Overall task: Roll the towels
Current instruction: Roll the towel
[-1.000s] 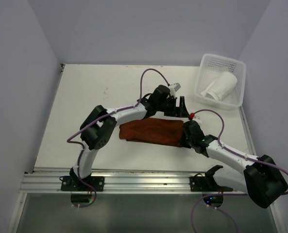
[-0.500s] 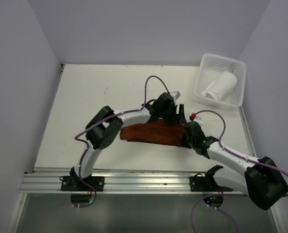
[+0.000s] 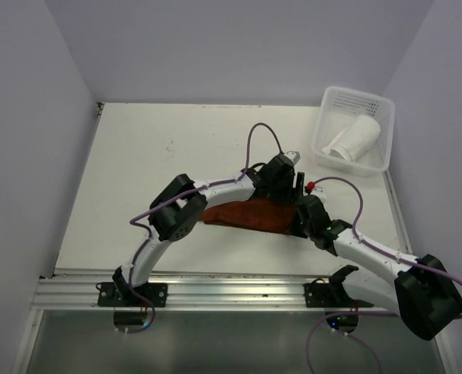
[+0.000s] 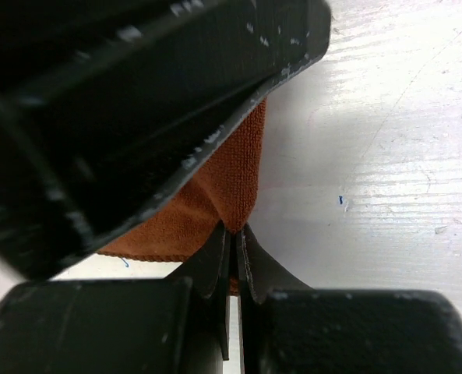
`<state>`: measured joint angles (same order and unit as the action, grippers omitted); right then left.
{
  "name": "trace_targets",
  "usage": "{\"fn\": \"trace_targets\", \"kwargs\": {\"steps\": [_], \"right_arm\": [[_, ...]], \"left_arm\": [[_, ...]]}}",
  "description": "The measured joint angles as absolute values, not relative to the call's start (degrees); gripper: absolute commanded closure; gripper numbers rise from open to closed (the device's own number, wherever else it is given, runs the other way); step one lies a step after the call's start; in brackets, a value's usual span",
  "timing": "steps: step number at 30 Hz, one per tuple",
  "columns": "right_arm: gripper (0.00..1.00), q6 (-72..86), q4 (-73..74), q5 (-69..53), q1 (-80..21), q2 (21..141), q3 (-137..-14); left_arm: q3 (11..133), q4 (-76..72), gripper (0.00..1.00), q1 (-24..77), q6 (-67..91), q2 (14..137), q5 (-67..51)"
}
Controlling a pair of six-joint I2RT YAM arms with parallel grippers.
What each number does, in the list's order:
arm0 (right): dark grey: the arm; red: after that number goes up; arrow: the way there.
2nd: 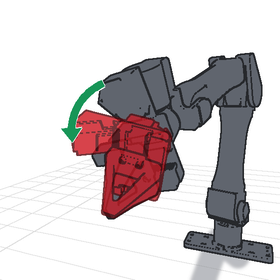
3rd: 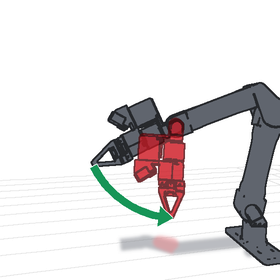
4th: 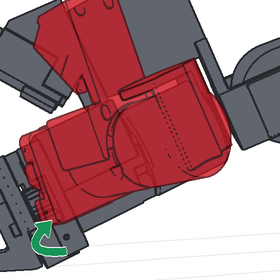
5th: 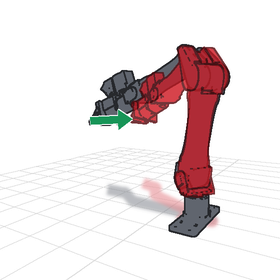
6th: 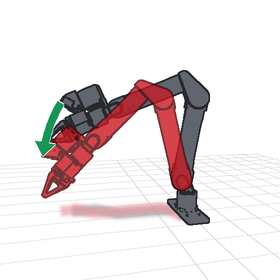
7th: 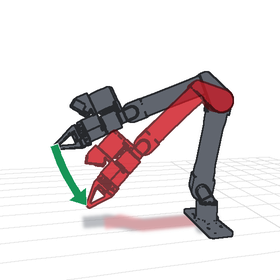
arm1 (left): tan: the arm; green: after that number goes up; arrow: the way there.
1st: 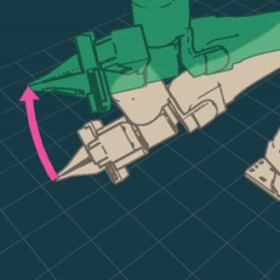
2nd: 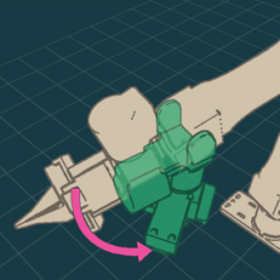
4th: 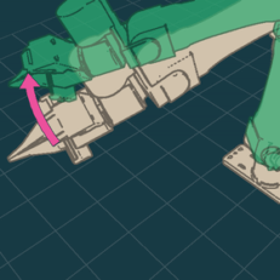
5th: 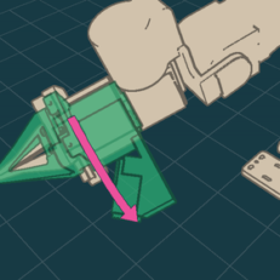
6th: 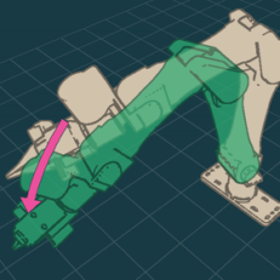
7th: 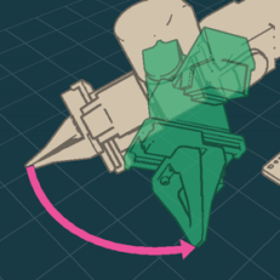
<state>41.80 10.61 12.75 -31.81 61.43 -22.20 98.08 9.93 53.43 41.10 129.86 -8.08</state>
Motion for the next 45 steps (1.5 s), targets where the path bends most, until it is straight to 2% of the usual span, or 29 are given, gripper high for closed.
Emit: {"fn": "trace_targets", "kwargs": {"steps": [14, 19, 21, 23, 26, 32, 45], "right_arm": [[1.00, 41.8, 11.9, 12.3, -31.8, 56.8, -22.2], [1.00, 41.8, 12.6, 11.8, -31.8, 56.2, -22.2], [1.00, 41.5, 12.9, 11.4, -31.8, 56.2, -22.2], [1.00, 40.8, 13.2, 11.2, -31.8, 56.3, -22.2], [1.00, 39.9, 14.2, 11.5, -31.7, 56.8, -22.3], [1.00, 38.9, 18.7, 12.6, -31.7, 58.1, -23.2], [1.00, 29.5, 26.4, 17.3, -34.0, 64.4, -36.3]], "left_arm": [[104.7, 16.6, 0.48, 56.1, 39.4, 134.2, 2.5], [104.8, 17.0, 0.73, 56.7, 39.6, 134.5, 5.2], [104.6, 17.0, 0.79, 56.7, 39.7, 134.5, 5.6], [104.2, 16.7, 0.93, 56.7, 39.9, 134.5, 5.7], [102.5, 14.6, 0.98, 56.6, 40.6, 133.9, 5.3], [89.5, 2.5, 1.00, 54.8, 43.9, 128.4, 1.0], [84.1, -8.6, 1.00, 47.4, 45.5, 127.4, -13.9]]}}
